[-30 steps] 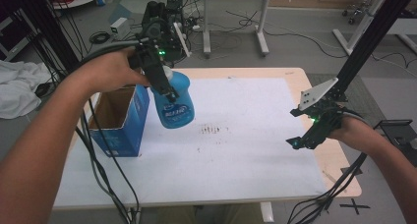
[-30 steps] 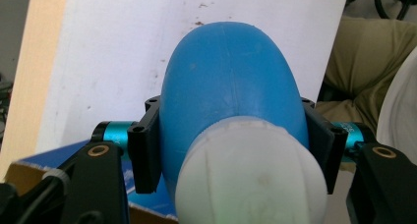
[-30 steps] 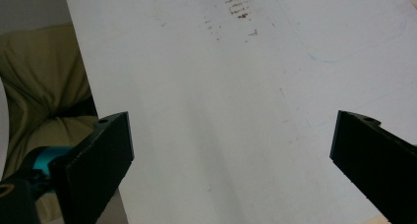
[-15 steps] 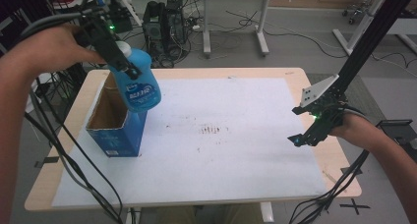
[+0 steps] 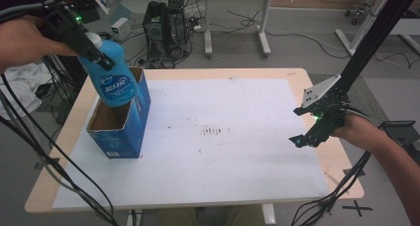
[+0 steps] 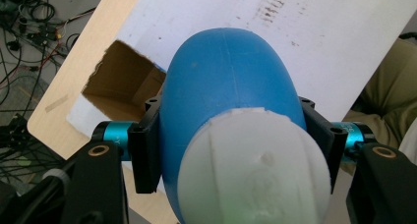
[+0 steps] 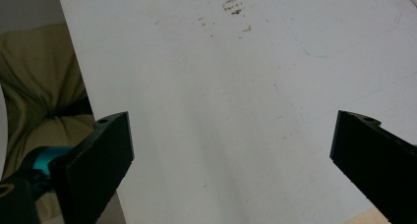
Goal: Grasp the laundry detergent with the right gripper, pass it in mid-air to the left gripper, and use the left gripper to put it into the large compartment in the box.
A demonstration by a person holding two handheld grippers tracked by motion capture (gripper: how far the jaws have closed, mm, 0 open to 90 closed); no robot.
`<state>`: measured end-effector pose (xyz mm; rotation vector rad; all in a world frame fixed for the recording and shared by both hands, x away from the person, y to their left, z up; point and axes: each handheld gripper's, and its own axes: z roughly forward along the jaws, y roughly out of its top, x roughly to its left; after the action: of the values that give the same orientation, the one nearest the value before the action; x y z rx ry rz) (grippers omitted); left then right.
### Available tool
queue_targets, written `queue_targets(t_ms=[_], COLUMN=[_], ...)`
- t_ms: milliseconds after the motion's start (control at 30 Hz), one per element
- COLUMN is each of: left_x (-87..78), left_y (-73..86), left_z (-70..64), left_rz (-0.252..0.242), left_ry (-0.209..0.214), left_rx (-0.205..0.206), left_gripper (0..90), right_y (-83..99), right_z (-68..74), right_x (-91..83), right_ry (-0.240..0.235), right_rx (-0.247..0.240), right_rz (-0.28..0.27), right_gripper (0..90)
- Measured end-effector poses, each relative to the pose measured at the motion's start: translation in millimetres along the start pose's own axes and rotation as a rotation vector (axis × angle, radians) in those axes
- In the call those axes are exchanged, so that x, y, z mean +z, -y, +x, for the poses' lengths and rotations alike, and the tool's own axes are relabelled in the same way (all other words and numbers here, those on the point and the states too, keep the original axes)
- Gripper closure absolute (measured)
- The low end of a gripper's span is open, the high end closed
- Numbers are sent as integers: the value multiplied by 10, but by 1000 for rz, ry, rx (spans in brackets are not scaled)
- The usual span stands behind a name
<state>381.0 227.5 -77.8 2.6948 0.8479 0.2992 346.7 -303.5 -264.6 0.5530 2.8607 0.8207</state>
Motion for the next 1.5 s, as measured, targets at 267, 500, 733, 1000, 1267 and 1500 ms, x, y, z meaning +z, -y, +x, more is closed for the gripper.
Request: queue_targets(t_ms=[267,500,733,1000,1267,1500], left_x=[51,203,411,733,1080,1405], left_y=[127,232,343,440,554,651], left_z=[120,186,218,259,263,255], left_rz=[-12,8,-14,16,29,49], left_ry=[-21,-40,-29,-7,8,28], left_rx=[-63,-82,-105,-97,-100,-99], left_gripper=[374,374,374,374,374,374], right_y=[-18,-30,-16,-35,-18,-25], right_z=[2,14,7,29,36,54], right_x=[31,30,6,26,35,70], right_ry=[-2,-6,7,8,8,4], right_rx=[-4,-5,-11,-10,-7,-10], right_rz=[-1,-7,5,6,1,9], right_gripper=[16,17,17,17,17,17])
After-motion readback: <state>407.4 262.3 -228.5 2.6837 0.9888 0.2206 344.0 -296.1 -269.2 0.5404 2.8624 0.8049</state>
